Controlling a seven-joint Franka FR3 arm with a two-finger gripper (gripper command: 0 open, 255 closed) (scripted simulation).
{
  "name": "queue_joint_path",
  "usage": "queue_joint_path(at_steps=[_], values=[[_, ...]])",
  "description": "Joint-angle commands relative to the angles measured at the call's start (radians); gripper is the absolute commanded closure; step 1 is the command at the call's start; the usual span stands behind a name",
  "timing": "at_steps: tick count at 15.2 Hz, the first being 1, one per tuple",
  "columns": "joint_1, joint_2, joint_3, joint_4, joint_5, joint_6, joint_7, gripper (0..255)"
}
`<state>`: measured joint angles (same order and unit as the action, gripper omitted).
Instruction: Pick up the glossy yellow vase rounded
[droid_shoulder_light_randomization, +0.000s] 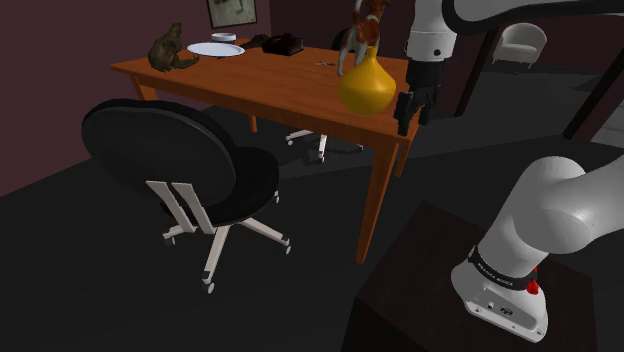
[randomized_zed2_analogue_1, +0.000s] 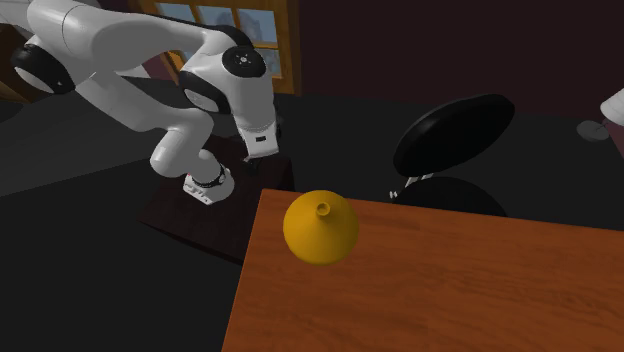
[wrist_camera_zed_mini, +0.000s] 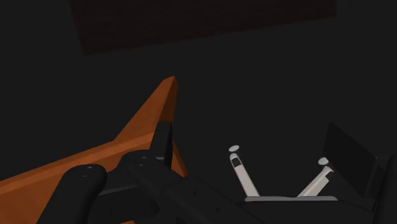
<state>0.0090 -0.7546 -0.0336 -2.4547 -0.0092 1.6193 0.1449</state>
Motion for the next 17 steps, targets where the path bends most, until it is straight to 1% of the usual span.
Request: queue_joint_path(at_steps=[1,9,17], values=[[0.000,0.000,0.000,0.000,0.000,0.000,0.000,0],[-0.028,0.243,-0.059,0.303,-0.033,-0.022,-0.048,0],[-0.048,0.491,-0.115,0.668,-0.032,-0.099,-0.101,0]])
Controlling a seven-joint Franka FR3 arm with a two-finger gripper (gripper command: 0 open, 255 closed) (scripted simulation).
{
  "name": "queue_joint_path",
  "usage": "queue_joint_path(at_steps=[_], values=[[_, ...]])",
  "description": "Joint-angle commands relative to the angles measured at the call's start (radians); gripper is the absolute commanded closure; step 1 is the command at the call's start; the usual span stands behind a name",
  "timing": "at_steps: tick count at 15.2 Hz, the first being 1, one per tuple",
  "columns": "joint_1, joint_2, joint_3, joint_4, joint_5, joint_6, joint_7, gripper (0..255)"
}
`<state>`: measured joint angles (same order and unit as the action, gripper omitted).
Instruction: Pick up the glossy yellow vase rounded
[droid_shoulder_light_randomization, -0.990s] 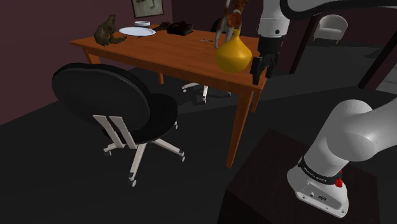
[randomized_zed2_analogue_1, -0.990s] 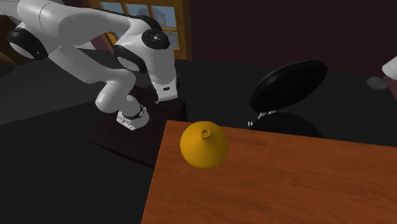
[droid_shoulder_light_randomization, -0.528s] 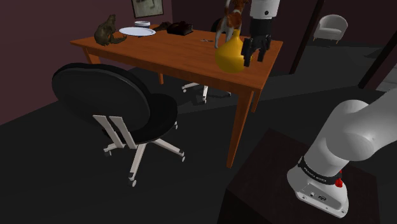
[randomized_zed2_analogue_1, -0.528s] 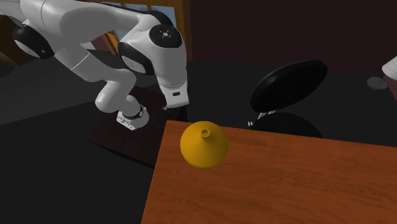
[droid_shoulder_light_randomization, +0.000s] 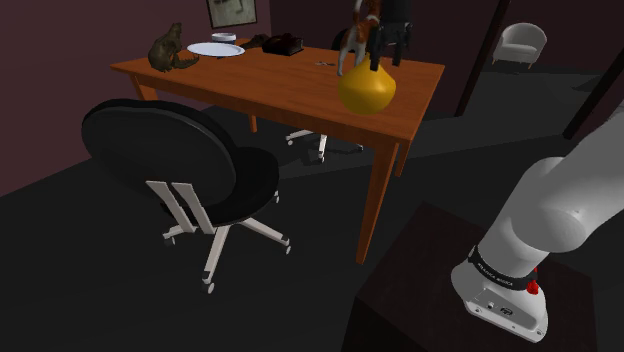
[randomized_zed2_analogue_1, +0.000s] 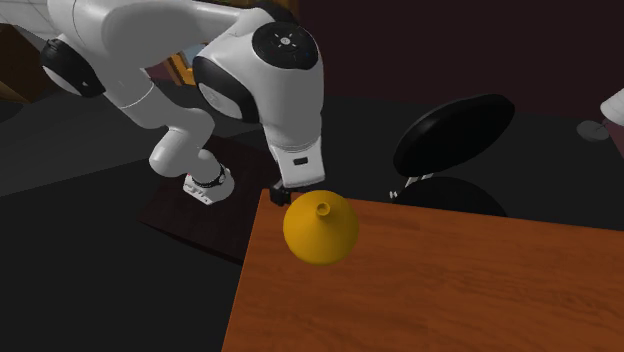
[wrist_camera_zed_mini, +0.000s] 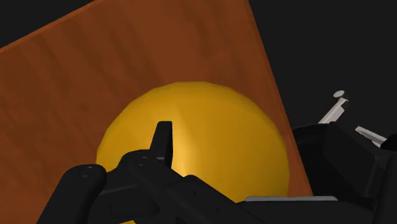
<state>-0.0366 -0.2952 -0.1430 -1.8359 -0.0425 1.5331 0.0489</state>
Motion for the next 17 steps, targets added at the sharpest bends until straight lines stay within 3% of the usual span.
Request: queue_joint_path(at_steps=[1,7,16,17], values=[[-0.005,0.065,-0.013,0.101,0.004,-0.026,-0.013,0],[-0.031,0.283,-0.058,0.456,0.038,-0.137,-0.061,0],[-0.028,0.231,-0.053,0.287,0.027,-0.019,-0.053,0],[-0.028,0.234,-0.053,0.290,0.028,-0.020,-0.053,255]])
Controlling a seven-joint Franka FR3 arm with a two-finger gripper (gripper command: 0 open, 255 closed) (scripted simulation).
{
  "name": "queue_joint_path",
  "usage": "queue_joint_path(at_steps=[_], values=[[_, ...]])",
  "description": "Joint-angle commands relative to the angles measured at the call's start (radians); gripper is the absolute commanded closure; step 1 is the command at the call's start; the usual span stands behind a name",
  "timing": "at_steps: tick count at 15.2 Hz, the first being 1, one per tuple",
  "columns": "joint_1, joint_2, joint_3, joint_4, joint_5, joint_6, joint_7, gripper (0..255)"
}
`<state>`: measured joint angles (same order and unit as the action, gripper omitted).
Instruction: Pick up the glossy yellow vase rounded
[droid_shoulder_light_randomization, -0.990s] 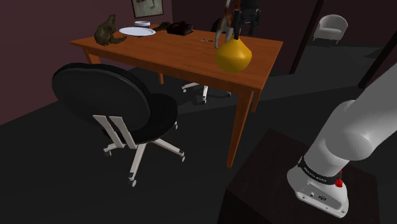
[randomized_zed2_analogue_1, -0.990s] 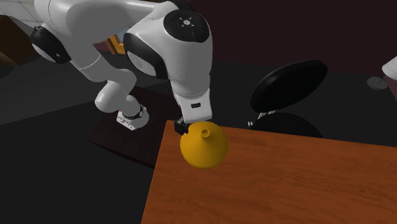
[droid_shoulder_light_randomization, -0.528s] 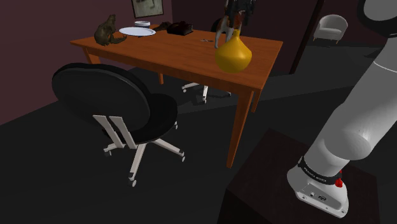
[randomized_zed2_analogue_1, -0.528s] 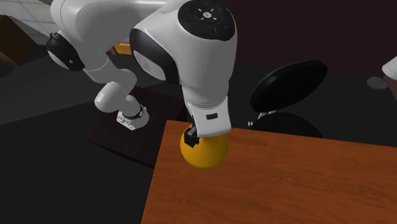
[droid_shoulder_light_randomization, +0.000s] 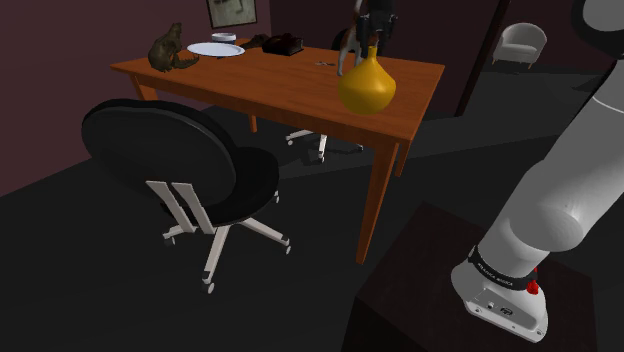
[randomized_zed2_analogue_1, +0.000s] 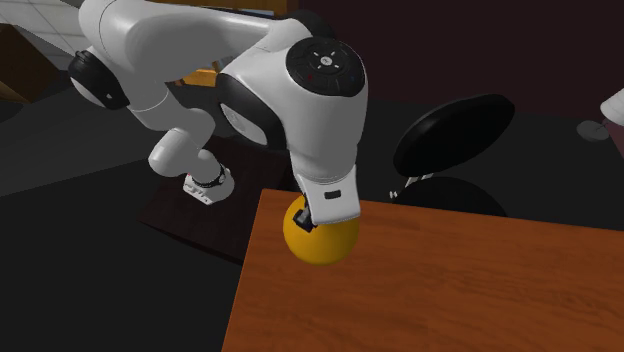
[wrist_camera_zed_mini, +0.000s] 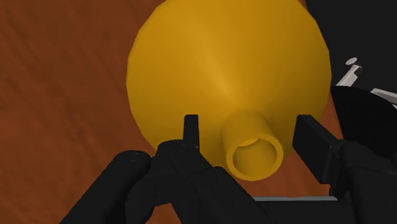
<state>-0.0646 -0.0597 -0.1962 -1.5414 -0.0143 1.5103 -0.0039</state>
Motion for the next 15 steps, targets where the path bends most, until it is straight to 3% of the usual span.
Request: queue_joint_path(at_steps=[1,9,15], values=[[0.000,-0.001,0.000,-0.005,0.000,0.004,0.001,255],[0.000,-0.004,0.000,-0.008,-0.001,0.004,0.000,255],[-0.002,0.035,-0.003,0.123,0.007,-0.089,-0.006,255]])
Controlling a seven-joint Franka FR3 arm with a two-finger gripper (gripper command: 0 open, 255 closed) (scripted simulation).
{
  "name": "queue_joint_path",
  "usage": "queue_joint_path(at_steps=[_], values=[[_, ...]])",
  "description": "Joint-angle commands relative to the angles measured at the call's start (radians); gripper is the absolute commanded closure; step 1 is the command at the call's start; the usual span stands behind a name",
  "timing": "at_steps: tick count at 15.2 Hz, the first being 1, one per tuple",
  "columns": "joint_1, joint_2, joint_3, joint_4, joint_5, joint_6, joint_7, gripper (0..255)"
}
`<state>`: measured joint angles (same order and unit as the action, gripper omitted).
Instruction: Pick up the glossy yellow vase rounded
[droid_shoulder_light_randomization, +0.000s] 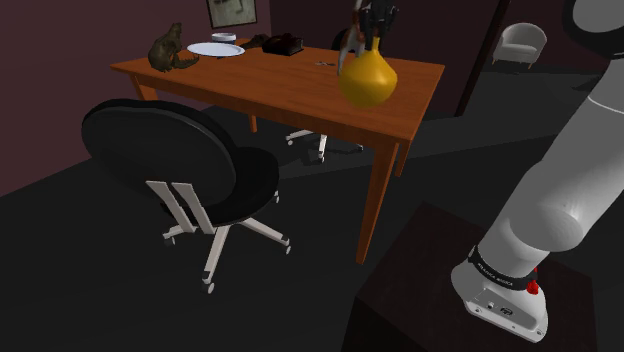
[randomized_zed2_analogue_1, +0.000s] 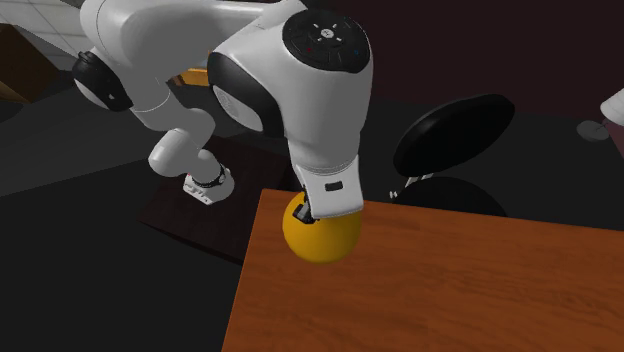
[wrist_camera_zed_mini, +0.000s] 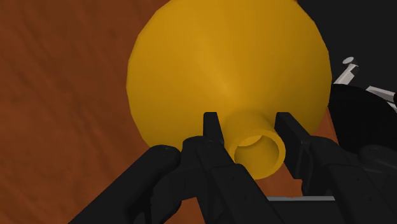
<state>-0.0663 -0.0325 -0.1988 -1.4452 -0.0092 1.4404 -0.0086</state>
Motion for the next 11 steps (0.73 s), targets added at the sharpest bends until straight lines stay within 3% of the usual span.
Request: queue_joint_path(at_steps=[1,9,11], values=[[-0.001,0.016,-0.002,0.051,0.003,-0.035,-0.003,255],[-0.011,0.099,-0.010,0.275,0.022,-0.177,-0.015,255],[-0.011,0.101,-0.010,0.279,0.022,-0.180,-0.015,255]])
